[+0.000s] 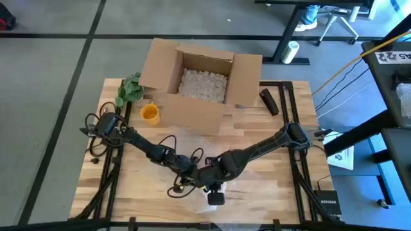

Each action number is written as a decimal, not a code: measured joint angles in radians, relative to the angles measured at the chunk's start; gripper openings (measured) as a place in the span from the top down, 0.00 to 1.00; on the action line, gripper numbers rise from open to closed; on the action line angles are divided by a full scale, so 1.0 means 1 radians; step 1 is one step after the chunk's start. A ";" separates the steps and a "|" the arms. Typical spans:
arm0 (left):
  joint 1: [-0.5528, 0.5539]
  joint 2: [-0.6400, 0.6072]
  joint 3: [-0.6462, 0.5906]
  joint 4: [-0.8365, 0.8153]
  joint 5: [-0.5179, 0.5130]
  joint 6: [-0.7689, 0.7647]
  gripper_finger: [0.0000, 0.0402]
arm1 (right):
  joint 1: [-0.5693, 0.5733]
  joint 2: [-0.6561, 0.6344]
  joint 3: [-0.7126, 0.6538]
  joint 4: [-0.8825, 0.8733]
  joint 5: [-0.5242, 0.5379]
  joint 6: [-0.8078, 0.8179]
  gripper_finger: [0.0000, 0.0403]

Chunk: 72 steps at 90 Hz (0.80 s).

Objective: Wrap mug
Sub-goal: Wrap the red mug with the bubble wrap

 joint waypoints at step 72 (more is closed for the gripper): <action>0.000 0.000 0.000 -0.027 -0.027 -0.025 0.70 | -0.057 -0.001 -0.182 0.167 -0.117 -0.008 1.00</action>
